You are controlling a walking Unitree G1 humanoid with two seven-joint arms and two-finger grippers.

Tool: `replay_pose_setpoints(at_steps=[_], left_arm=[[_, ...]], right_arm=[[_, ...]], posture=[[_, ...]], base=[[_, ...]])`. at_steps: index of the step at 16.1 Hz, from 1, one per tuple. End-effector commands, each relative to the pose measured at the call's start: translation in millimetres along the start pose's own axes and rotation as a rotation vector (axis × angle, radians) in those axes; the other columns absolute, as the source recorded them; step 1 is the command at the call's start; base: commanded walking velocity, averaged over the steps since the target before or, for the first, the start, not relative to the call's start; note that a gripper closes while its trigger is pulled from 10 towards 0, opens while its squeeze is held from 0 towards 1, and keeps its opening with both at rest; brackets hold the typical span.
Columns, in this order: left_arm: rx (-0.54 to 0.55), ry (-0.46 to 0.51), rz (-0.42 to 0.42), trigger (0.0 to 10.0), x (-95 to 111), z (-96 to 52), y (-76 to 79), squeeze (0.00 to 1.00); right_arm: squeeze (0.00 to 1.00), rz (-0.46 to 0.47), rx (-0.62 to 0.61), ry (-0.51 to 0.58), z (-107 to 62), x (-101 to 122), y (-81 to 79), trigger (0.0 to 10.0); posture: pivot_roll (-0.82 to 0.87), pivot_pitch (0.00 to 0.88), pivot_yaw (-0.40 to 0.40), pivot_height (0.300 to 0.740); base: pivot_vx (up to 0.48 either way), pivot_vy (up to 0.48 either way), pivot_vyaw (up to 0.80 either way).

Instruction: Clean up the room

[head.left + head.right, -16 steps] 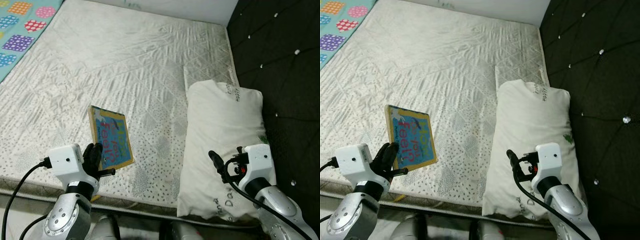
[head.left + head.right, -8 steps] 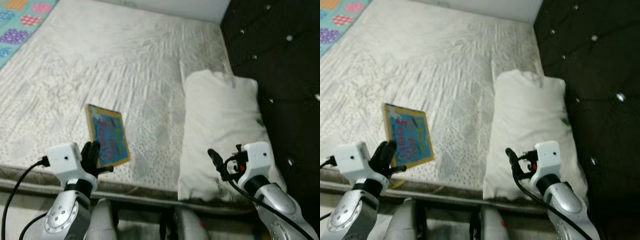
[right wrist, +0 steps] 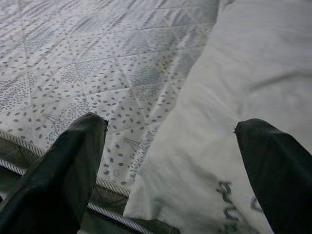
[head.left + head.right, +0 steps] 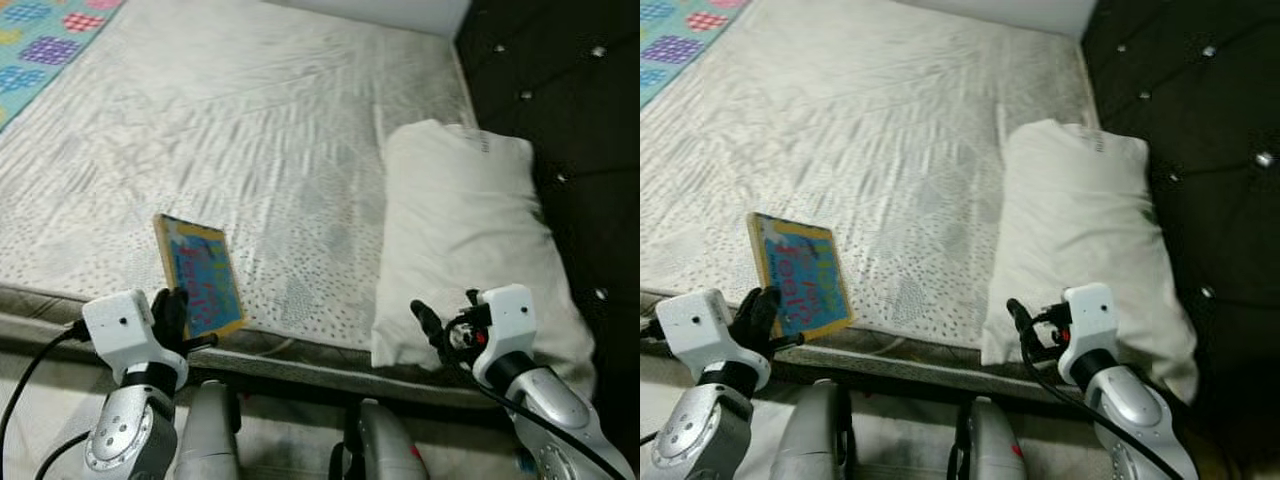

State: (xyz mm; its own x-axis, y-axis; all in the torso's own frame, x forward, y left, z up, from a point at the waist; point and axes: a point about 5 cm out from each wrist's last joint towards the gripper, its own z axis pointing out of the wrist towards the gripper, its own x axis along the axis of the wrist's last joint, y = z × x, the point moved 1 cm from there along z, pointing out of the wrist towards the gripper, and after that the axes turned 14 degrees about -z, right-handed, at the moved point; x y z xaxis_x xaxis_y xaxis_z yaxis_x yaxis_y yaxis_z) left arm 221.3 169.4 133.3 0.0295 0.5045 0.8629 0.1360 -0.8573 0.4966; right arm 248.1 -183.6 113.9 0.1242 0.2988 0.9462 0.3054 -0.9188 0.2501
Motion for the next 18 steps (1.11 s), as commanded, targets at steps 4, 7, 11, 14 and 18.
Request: replay_pose_setpoints(at_steps=[4,7,11,14,18], left_arm=[[-0.01,0.031,-0.014,10.0,4.2,-1.5,4.9,0.0],[-0.005,0.033,-0.016,10.0,4.7,-1.3,4.5,0.0],[-0.004,0.039,-0.016,10.0,6.5,-0.3,4.0,0.0],[-0.031,0.086,-0.005,10.0,16.9,6.2,4.7,0.0],[-0.076,0.157,-0.019,10.0,35.8,17.1,5.7,0.0]], right_arm=[[0.0,-0.012,-0.003,-0.005,-1.3,-0.7,4.8,10.0],[0.0,-0.011,0.008,-0.008,-1.6,-0.7,3.3,10.0],[0.0,-0.01,0.005,-0.011,-2.3,-0.9,4.0,10.0],[0.0,-0.007,-0.002,-0.01,-1.8,-0.6,5.0,10.0],[0.0,-0.008,-0.008,-0.009,-1.4,-0.4,6.0,10.0]], posture=[[-0.07,0.232,-0.136,0.634],[-0.07,0.244,-0.14,0.614],[-0.07,0.249,-0.141,0.579],[-0.07,0.25,-0.142,0.57],[-0.08,0.249,-0.146,0.57]], base=[[0.0,0.0,0.0],[0.0,0.0,0.0],[0.0,0.0,0.0],[0.0,0.0,0.0],[0.0,0.0,0.0]])
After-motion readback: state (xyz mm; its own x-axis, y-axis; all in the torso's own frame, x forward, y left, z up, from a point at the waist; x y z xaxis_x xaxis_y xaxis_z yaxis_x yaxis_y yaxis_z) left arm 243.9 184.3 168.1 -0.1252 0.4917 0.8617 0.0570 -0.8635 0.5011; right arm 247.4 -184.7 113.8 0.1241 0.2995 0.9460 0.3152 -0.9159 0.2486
